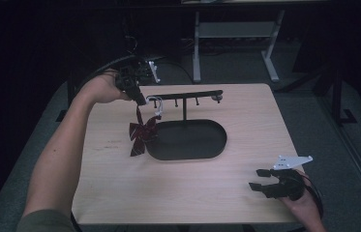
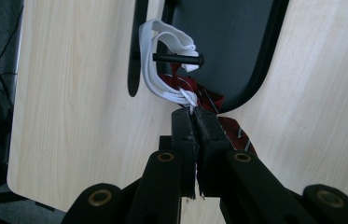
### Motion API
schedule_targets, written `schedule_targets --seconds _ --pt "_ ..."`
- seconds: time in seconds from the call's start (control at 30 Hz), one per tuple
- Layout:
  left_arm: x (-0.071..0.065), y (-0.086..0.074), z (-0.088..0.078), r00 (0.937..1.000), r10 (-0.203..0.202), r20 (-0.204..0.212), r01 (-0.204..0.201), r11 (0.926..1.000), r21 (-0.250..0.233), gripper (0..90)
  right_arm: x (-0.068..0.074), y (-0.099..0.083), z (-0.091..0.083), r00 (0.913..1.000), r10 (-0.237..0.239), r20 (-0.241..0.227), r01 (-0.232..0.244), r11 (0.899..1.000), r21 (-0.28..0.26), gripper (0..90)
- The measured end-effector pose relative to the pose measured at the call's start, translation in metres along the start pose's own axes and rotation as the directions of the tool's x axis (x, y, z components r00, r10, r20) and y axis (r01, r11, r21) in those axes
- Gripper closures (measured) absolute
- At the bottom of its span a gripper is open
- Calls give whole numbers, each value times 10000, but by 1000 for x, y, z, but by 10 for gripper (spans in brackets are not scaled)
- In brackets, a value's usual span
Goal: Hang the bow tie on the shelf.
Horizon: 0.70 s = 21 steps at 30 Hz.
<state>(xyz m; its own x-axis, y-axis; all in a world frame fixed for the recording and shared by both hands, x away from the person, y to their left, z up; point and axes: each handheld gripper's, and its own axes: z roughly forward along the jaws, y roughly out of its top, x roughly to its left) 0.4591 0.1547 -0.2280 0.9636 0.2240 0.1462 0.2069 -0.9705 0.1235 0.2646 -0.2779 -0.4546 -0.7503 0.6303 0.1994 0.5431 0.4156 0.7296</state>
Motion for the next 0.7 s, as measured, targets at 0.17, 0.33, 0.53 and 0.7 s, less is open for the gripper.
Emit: schedule_targets --seconds 0.17,0.33,0.53,0.7 --pt "4 -1 2 9999 -122 9 122 9999 6 875 -1 0 0 10000 -38 6 38 10000 -20 355" --pt "7 -2 5 9996 -270 35 269 9995 153 875 -1 0 0 10000 -25 5 25 10000 -34 355" --pt "9 -2 8 9995 -314 24 313 9990 315 874 -1 0 0 10000 -16 7 16 10000 -33 355" --pt "10 -2 11 9993 -365 8 364 9981 489 873 -1 0 0 10000 -14 5 14 10000 -30 355"
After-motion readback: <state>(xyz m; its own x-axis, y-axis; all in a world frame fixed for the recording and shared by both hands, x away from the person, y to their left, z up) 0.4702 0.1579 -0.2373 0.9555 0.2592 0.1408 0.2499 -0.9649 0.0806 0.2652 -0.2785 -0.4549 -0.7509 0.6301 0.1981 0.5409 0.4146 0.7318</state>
